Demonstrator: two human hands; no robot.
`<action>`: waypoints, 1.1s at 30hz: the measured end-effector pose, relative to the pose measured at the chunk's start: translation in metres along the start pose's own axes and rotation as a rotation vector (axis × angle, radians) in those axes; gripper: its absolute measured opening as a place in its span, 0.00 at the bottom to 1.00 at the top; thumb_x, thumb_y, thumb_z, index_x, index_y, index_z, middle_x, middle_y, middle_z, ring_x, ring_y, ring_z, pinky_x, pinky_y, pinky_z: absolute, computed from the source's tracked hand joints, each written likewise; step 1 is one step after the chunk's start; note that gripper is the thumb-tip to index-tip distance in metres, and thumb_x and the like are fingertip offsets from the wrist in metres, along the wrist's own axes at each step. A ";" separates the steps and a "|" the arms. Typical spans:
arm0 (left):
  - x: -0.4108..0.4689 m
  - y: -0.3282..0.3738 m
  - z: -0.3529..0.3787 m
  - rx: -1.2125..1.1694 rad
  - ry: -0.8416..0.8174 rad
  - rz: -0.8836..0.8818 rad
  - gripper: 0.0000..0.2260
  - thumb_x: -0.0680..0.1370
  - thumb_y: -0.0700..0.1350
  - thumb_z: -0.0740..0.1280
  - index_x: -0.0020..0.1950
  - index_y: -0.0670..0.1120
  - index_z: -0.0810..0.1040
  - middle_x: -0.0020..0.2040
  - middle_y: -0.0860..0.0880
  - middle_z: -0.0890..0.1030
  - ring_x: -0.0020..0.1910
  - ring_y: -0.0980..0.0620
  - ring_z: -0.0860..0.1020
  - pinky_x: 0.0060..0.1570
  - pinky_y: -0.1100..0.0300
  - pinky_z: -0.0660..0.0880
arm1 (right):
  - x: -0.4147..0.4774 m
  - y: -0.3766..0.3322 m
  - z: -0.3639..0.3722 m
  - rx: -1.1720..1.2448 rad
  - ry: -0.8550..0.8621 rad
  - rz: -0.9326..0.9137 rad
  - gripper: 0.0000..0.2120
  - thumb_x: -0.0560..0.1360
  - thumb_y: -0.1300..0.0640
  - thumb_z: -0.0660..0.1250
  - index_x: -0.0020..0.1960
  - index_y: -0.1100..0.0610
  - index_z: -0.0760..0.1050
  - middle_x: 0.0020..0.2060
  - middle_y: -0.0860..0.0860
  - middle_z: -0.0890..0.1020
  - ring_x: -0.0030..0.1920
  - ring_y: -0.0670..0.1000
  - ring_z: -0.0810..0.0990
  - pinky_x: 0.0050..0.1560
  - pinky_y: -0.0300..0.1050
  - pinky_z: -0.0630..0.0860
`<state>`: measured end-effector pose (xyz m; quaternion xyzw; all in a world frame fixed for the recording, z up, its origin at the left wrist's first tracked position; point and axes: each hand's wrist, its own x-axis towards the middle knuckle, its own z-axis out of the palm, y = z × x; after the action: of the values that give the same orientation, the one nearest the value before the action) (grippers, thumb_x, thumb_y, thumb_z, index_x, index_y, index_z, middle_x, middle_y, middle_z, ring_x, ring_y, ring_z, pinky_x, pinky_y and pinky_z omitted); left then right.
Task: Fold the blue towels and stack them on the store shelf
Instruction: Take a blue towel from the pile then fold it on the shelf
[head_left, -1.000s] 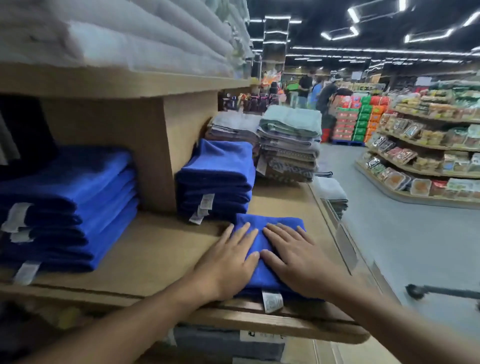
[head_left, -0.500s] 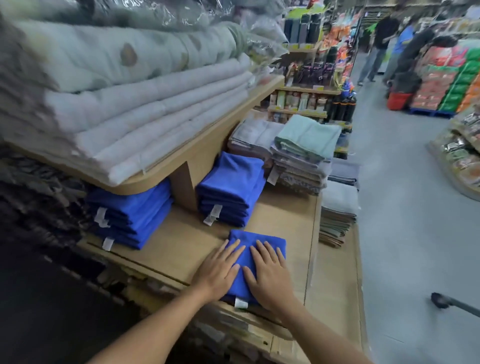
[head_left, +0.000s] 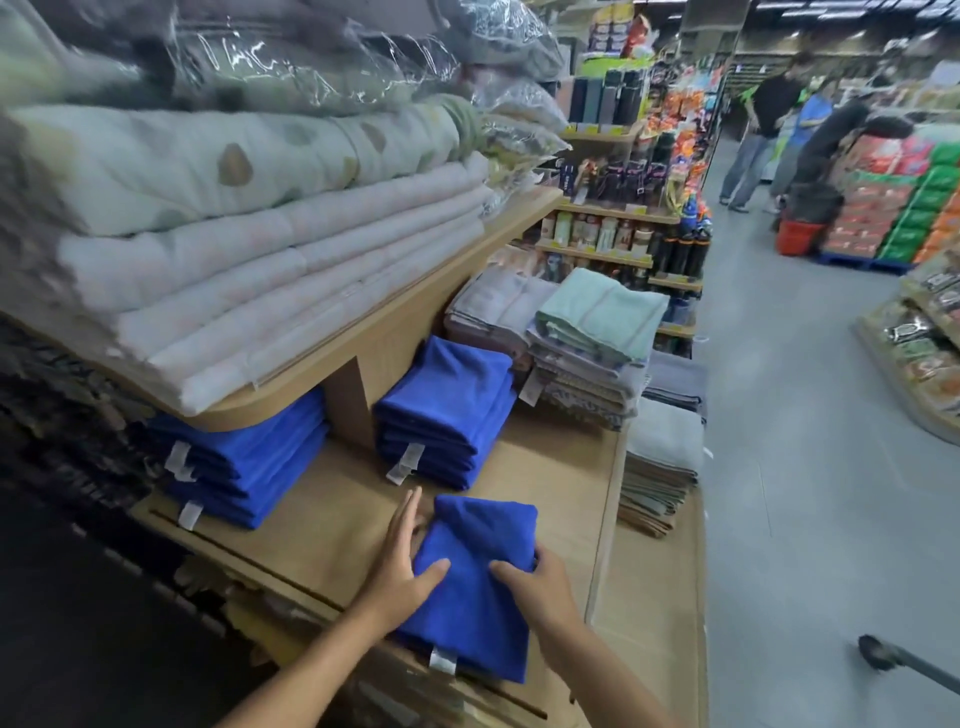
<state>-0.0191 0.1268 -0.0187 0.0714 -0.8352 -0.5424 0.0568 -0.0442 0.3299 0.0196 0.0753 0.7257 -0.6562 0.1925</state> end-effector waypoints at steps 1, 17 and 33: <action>0.002 0.008 -0.002 -0.170 0.026 -0.074 0.41 0.77 0.32 0.70 0.81 0.52 0.51 0.74 0.54 0.67 0.70 0.62 0.71 0.68 0.63 0.70 | -0.004 -0.003 -0.002 0.009 -0.036 -0.045 0.11 0.73 0.63 0.71 0.54 0.53 0.79 0.45 0.49 0.87 0.46 0.49 0.87 0.43 0.45 0.83; 0.152 0.153 -0.101 -0.118 0.074 -0.134 0.19 0.80 0.42 0.70 0.70 0.44 0.72 0.70 0.42 0.76 0.64 0.48 0.78 0.64 0.57 0.75 | 0.108 -0.183 0.014 0.331 -0.231 -0.175 0.12 0.79 0.64 0.68 0.62 0.60 0.77 0.54 0.56 0.86 0.53 0.55 0.86 0.46 0.48 0.84; 0.246 0.083 -0.042 0.825 -0.047 -0.023 0.42 0.70 0.78 0.43 0.81 0.61 0.45 0.83 0.50 0.47 0.81 0.43 0.47 0.78 0.41 0.46 | 0.194 -0.105 0.038 0.295 -0.035 0.355 0.25 0.82 0.35 0.56 0.60 0.56 0.76 0.29 0.49 0.81 0.23 0.48 0.77 0.27 0.40 0.68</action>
<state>-0.2588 0.0778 0.0785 0.0852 -0.9828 -0.1640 -0.0020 -0.2525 0.2517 0.0412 0.2178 0.5938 -0.7122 0.3044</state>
